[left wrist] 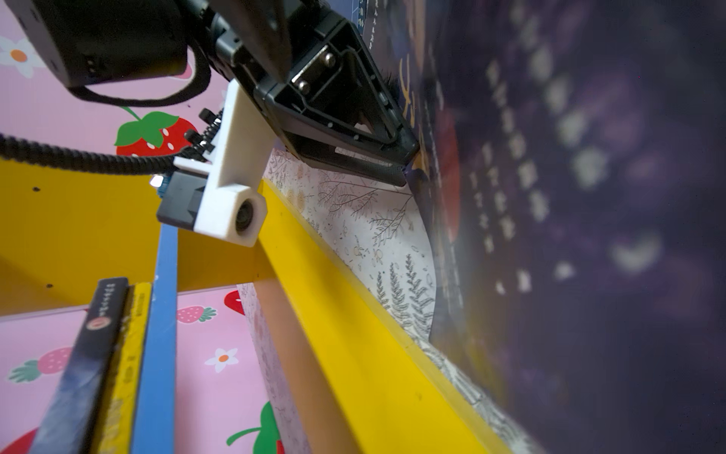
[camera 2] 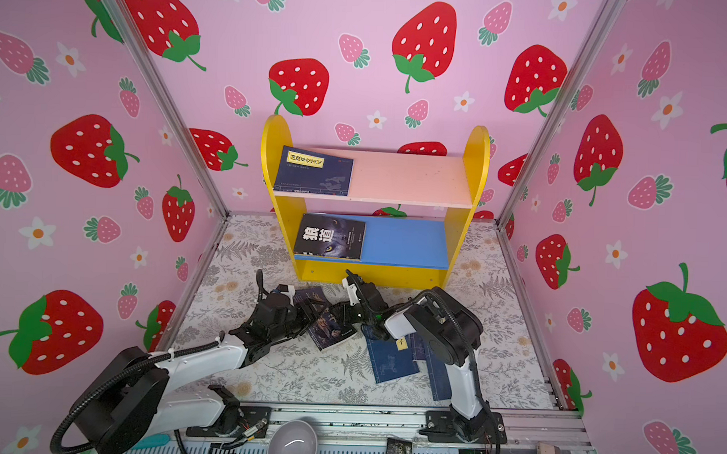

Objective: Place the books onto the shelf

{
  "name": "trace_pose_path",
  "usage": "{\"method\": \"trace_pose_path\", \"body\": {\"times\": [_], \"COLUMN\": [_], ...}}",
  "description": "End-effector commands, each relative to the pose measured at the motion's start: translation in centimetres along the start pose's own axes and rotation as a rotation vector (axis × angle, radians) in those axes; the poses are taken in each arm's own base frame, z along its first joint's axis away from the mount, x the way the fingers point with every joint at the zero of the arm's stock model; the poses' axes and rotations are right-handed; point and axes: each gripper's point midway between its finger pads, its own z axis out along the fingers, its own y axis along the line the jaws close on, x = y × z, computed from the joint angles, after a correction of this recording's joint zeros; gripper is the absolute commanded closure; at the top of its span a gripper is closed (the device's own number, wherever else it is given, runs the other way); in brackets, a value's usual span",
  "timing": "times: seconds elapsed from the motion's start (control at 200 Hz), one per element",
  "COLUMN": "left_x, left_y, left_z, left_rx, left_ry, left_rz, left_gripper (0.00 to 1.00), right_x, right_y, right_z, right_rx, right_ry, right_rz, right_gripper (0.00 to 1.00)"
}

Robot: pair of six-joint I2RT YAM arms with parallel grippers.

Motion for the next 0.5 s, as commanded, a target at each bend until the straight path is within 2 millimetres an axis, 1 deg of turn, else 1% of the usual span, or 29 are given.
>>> {"method": "trace_pose_path", "body": {"times": [0.0, 0.08, 0.185, 0.295, 0.34, 0.39, 0.4, 0.425, 0.465, 0.495], "left_x": [-1.3, -1.1, -0.9, -0.9, -1.0, -1.1, -1.2, -1.3, -1.4, -1.5], "left_y": [-2.9, -2.3, -1.4, -0.9, -0.9, -1.1, -1.2, -1.5, -2.1, -2.6], "left_z": [-0.8, -1.0, -1.2, -1.5, -1.7, -2.1, -2.2, -2.5, -3.0, -3.5], "left_rx": [0.036, 0.003, -0.049, -0.086, -0.090, -0.092, -0.091, -0.088, -0.081, -0.074], "left_ry": [-0.036, -0.024, -0.016, -0.018, -0.020, -0.022, -0.022, -0.024, -0.025, -0.025], "left_rz": [0.026, 0.013, -0.007, -0.012, -0.011, -0.005, -0.002, 0.004, 0.020, 0.038], "left_gripper": [0.37, 0.42, 0.53, 0.66, 0.71, 0.77, 0.78, 0.83, 0.89, 0.91], "right_x": [2.4, 2.4, 2.1, 1.2, 0.5, -0.7, -0.9, -1.5, -2.4, -3.6], "right_y": [-0.3, -0.4, -0.5, -0.5, -0.2, 0.2, 0.3, 0.6, 1.1, 2.0], "right_z": [0.4, 0.5, 0.4, 0.1, -0.3, -0.8, -0.9, -1.3, -1.7, -2.4], "right_rx": [0.008, 0.016, 0.024, 0.028, 0.023, 0.024, 0.024, 0.025, 0.020, 0.013], "right_ry": [0.074, 0.072, 0.065, 0.045, 0.031, 0.005, 0.001, -0.013, -0.031, -0.058], "right_rz": [0.014, 0.012, 0.006, -0.009, -0.017, -0.029, -0.030, -0.037, -0.049, -0.065], "right_gripper": [0.69, 0.70, 0.69, 0.67, 0.62, 0.50, 0.49, 0.40, 0.36, 0.33]}}
